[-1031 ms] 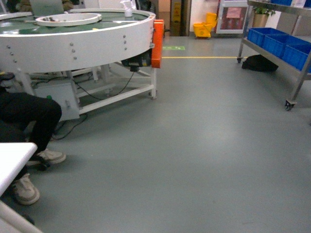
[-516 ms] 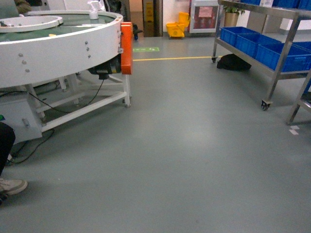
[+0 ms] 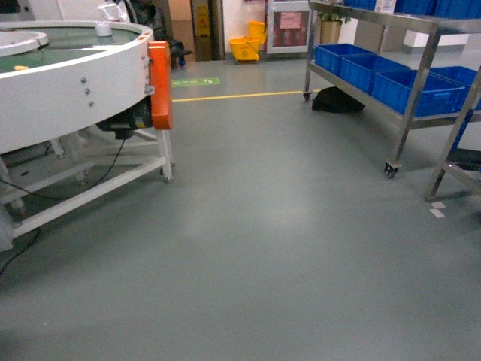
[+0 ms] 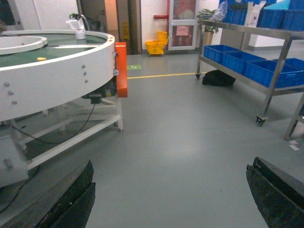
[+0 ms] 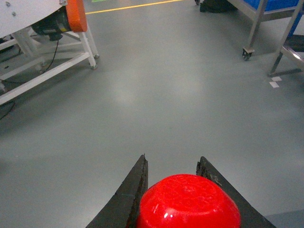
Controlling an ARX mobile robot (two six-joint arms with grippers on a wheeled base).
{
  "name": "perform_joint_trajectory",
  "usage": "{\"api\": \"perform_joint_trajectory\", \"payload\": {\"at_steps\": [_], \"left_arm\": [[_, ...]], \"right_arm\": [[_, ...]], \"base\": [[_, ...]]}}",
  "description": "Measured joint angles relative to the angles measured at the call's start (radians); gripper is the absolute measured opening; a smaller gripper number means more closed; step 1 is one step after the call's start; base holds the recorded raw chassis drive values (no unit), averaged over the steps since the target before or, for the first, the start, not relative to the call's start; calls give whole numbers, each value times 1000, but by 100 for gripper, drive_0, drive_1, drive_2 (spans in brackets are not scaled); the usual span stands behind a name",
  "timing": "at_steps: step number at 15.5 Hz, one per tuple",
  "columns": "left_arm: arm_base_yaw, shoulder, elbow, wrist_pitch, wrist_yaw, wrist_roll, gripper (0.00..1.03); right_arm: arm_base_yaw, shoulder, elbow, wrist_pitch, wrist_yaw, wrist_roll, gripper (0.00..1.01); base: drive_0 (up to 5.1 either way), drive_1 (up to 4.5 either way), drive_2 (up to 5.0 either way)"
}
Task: Pick red block from blue box to shelf
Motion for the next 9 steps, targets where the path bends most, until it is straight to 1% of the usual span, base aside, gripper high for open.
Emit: {"api": "perform_joint_trajectory", "payload": {"at_steps": [9], "left_arm": [[-1, 0, 0, 4, 0, 0, 98]], "right_arm": [[0, 0, 1, -1, 0, 0, 26]], "base": [[-169, 264, -602]]}}
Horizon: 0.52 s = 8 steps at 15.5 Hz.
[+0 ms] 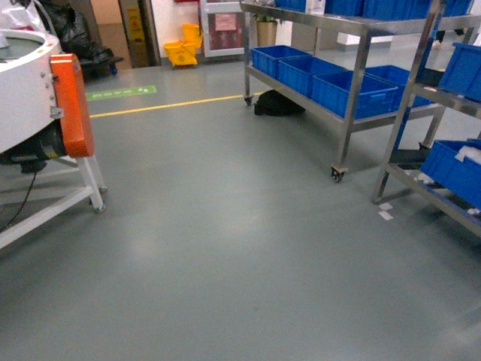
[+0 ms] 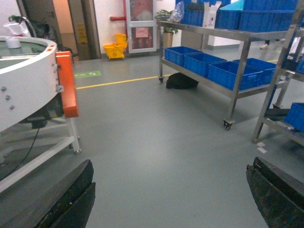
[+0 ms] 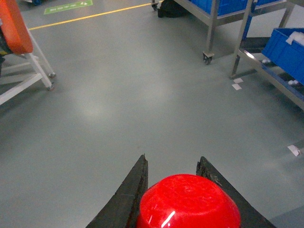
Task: Pick red block from blue box to shelf
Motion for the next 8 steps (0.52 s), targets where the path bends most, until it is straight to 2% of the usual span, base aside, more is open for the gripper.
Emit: {"api": "perform_joint_trajectory", "payload": {"at_steps": [8], "left_arm": [[0, 0, 0, -3, 0, 0, 98]], "right_arm": [[0, 0, 0, 0, 0, 0, 26]], "base": [[-155, 278, -588]]}}
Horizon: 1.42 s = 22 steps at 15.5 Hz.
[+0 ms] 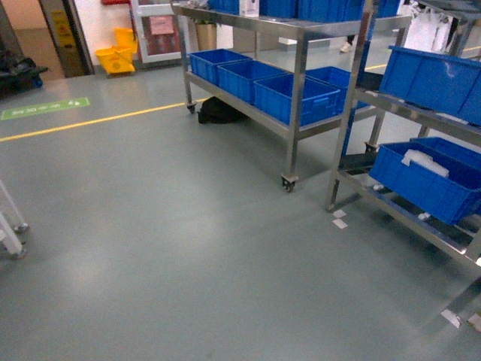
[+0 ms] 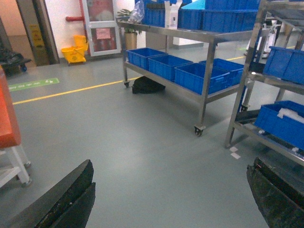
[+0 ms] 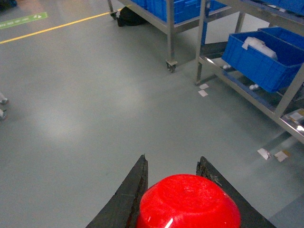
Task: Pick red block from blue box to shelf
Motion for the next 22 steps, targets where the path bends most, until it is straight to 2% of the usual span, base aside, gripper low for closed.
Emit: {"api": "perform_joint_trajectory", "payload": {"at_steps": [22], "left_arm": [[0, 0, 0, 0, 0, 0, 98]], "right_arm": [[0, 0, 2, 0, 1, 0, 26]], "base": [[-137, 296, -570]]}}
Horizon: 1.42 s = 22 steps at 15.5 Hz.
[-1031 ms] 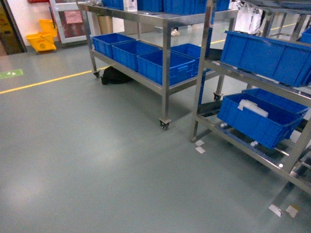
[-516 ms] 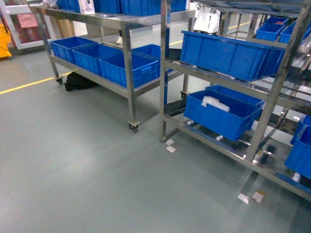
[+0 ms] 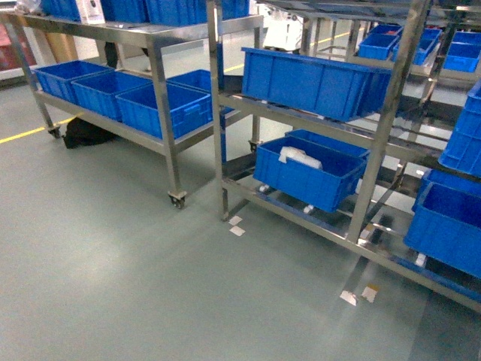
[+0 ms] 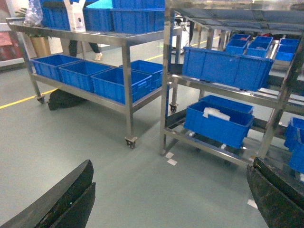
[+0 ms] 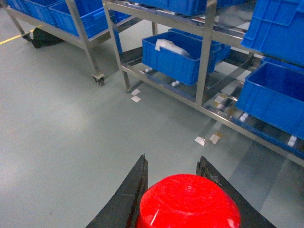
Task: Pick red block from blue box to shelf
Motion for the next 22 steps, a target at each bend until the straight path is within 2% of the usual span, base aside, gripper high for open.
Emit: {"api": "perform_joint_trajectory", "payload": {"at_steps": [11, 20, 22], "left_arm": [[0, 0, 0, 0, 0, 0, 98], [0, 0, 0, -2, 0, 0, 98], [0, 0, 0, 0, 0, 0, 98]], "right_arm": [[0, 0, 0, 0, 0, 0, 26], [0, 0, 0, -2, 2, 0, 26], [0, -1, 0, 1, 2, 0, 26]], "base": [[-137, 296, -570], [-149, -149, -149], [-8, 424, -440]]}}
